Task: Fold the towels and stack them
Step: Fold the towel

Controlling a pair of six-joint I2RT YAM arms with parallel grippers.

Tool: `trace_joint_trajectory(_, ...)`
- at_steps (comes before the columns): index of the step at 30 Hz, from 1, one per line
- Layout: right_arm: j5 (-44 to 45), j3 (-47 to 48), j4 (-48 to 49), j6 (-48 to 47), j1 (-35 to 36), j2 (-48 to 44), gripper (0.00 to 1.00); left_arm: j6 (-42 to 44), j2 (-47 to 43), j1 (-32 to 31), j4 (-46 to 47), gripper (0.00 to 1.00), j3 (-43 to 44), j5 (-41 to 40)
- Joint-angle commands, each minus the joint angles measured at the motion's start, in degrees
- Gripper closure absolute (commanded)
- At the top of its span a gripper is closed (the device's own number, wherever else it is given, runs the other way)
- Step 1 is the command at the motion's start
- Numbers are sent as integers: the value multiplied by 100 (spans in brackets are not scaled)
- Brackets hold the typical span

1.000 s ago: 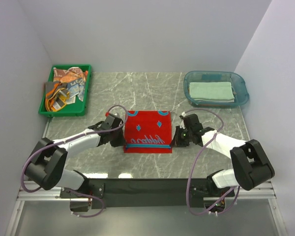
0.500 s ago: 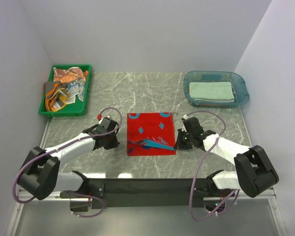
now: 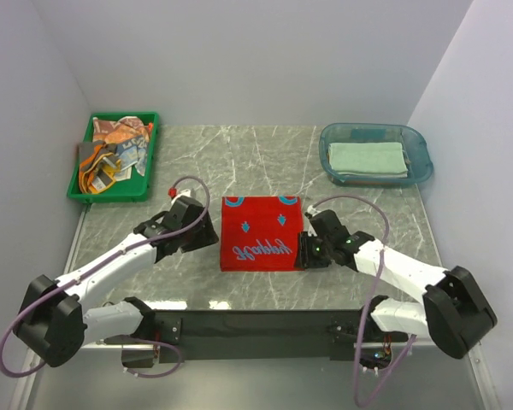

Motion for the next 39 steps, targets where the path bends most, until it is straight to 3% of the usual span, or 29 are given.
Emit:
trace_joint_trajectory(1,-43,102,-448,-70,190,-485,53,-79,-65,-198,-81,36,399,28)
trace_joint_trajectory(5,-316,4,-765,-79,260,-1038,53,-97,232,-532,59,36,453,72)
trace_joint_trajectory(10,140,65,-494,237,287,-1452,54,-272,760,-989,244,42,593,-76)
trace_joint_trajectory(16,387,57,402,615,278,-970,64,-448,1384,-1517,252,46,681,-631)
trace_joint_trajectory(23,291,-505,1546,1081,252,-66,65,-694,2017,-1693,305,68,392,-640)
trace_joint_trajectory(26,159,-655,1625,1116,225,286,67,-747,2018,-1710,279,80,172,-552)
trace_joint_trajectory(29,176,-786,1503,1134,216,367,73,-817,1886,-1719,253,86,-74,-456)
trace_joint_trajectory(39,316,-1086,703,1230,190,-520,73,-1072,911,-1746,-169,87,-742,-350)
